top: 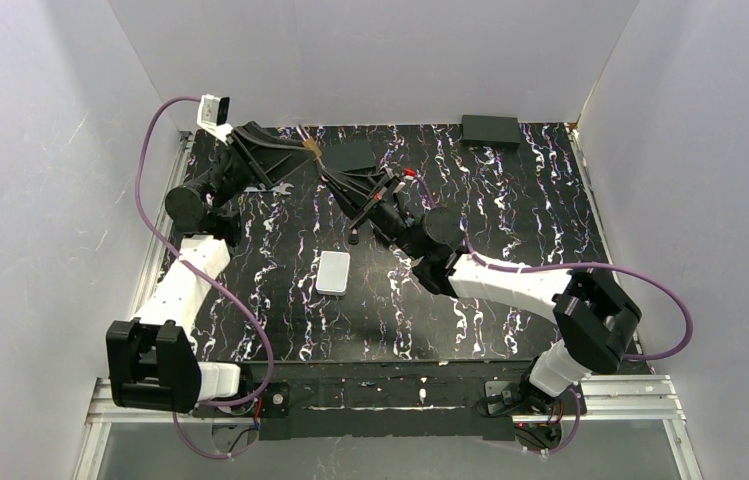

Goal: Unlock with the key

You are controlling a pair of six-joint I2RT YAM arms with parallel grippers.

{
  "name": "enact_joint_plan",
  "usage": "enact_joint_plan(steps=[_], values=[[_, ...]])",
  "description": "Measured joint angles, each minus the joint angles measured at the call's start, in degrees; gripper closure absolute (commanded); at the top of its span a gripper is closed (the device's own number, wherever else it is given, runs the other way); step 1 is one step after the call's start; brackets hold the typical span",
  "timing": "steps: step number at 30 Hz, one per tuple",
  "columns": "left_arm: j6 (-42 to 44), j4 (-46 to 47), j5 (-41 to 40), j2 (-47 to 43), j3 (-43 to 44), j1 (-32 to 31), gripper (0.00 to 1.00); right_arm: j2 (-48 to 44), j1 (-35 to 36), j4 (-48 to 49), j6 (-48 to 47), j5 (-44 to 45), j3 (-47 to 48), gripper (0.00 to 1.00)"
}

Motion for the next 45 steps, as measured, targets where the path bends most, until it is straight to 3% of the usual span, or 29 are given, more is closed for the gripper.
enact_joint_plan(steps=[19, 45], values=[[1.2, -0.3, 2.3, 5.0, 4.1, 0.0, 1.0, -0.2, 0.5, -0.9, 0.0, -3.2, -0.1, 0.99], [-0.9, 0.3, 4.1, -0.6, 3.0, 2.9, 1.0, -1.5, 0.4, 1.2, 0.0, -2.0, -1.1, 0.99]])
